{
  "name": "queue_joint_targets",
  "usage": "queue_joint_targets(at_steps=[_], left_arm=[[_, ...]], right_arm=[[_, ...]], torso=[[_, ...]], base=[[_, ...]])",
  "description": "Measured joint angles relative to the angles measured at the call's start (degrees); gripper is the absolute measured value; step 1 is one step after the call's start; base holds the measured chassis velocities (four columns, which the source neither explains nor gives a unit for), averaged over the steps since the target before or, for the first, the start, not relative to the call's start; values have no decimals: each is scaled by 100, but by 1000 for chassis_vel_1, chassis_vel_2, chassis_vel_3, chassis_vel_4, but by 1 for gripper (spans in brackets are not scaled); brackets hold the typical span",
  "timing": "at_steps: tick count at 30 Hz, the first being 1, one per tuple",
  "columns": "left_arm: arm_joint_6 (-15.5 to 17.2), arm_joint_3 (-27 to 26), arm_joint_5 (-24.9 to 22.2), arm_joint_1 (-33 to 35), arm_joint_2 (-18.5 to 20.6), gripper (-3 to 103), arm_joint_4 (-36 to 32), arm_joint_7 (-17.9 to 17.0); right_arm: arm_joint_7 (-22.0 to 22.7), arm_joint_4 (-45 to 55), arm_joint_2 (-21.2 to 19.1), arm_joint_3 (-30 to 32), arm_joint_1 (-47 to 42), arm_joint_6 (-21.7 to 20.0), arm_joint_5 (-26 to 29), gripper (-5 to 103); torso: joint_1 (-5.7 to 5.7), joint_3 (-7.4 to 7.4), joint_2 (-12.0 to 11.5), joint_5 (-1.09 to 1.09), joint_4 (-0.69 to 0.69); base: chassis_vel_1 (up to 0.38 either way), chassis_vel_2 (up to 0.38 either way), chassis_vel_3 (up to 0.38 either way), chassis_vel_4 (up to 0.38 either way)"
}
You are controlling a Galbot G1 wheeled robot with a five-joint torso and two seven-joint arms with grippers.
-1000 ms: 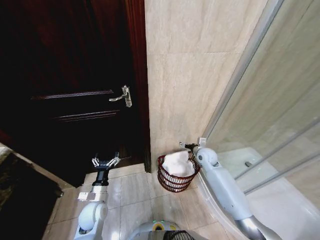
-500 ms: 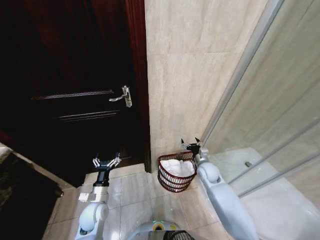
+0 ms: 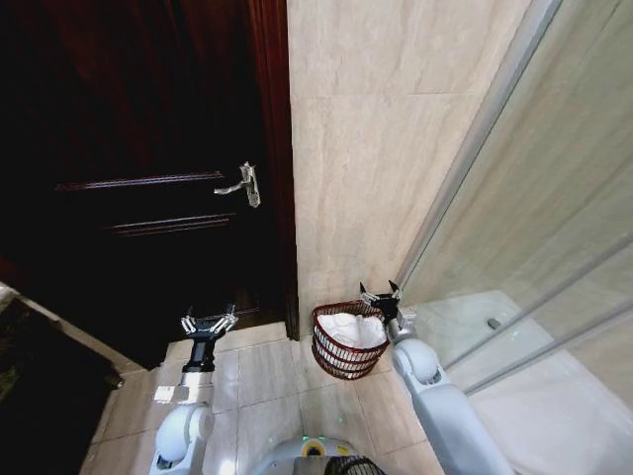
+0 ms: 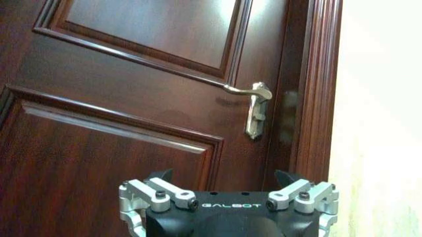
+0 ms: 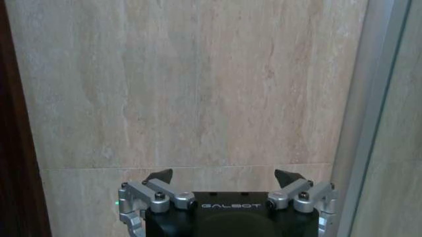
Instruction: Discard the used towel into the hamper.
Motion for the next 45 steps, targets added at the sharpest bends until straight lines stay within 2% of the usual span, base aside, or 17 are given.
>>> queue_joint_targets(at_steps=[12,24,39,45], left_arm=[[-63,-15,-4,11,5,100,26,4],[-63,4,37,50,-22,100,33,39],[-65,10,131,92,-60,100,51,59],[-66,9,133,74,-38,100,104,111]], right_arm=[[-11,29,227,-13,-282,70,-148,100],[27,22,207,-14,-389,170,-154,100],[47,13,270,-53,-573,405,-173,100],[46,-79,291,-87,-581,522,-193,100]], torso=[[0,-1,-3,0,0],[-11,-11,-22,0,-1],[-211,-246,-462,-1,-1],[-253,-291,-543,-1,-1]], base=[[0,0,0,0],[120,-122,-113,120],[157,-155,-164,152],[72,-61,-50,61]])
